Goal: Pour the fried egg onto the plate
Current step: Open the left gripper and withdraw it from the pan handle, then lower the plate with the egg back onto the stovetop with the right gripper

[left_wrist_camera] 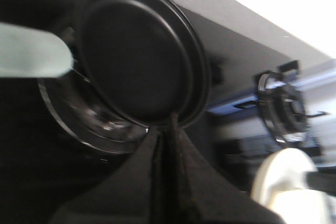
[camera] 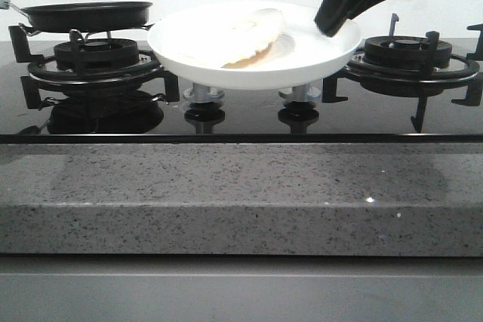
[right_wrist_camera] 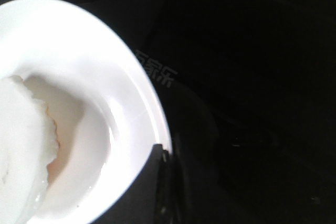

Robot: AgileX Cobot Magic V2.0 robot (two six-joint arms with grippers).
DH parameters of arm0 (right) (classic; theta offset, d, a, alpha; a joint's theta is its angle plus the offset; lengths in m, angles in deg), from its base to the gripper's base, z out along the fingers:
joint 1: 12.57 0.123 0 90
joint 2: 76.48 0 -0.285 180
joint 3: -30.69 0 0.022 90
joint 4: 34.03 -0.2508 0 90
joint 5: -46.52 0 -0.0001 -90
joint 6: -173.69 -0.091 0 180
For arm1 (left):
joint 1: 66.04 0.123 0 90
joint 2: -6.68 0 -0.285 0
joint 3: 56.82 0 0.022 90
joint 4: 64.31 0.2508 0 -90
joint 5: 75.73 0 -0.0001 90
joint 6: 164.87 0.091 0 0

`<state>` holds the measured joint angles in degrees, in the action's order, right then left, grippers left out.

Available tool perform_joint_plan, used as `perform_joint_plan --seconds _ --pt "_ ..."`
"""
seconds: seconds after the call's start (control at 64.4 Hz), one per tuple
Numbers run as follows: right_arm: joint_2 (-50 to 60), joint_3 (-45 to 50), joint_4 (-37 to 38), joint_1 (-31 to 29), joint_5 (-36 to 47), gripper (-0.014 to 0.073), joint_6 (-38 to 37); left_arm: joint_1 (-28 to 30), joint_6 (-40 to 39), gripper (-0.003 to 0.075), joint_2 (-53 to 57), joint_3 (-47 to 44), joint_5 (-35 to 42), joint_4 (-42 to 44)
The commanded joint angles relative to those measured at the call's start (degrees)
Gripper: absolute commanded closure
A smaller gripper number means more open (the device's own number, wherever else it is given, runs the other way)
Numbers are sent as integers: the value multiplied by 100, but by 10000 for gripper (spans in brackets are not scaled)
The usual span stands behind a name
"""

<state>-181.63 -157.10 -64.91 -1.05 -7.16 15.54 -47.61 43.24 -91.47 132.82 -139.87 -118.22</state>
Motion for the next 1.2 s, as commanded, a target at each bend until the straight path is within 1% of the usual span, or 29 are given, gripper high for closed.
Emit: perform_joint_plan --seconds 0.0,0.109,0.171,0.295,0.451,0.792,1.041,1.181 --pt "320 -138 -288 -21 174 661 19 -188 -10 740 770 84 555 520" --pt "320 -138 -288 -21 174 661 19 -513 -195 740 1494 -262 1186 1504" --pt "320 -138 -288 -21 174 661 19 -720 -222 740 1850 -592 1543 1832" --pt "320 -138 -288 -21 174 661 19 -1090 -222 740 2580 -1361 2301 2267" --pt "320 -138 -288 -21 174 661 19 -1410 -222 740 3485 -2343 2910 2825" --pt "320 -138 -288 -21 174 661 19 -1478 -222 740 5618 -4363 3974 3009" --pt "320 -138 -288 -21 174 661 19 -1478 -212 740 7042 -5304 4002 3009" --pt "320 -138 -288 -21 174 661 19 -1478 -212 740 7600 -5619 4002 2998"
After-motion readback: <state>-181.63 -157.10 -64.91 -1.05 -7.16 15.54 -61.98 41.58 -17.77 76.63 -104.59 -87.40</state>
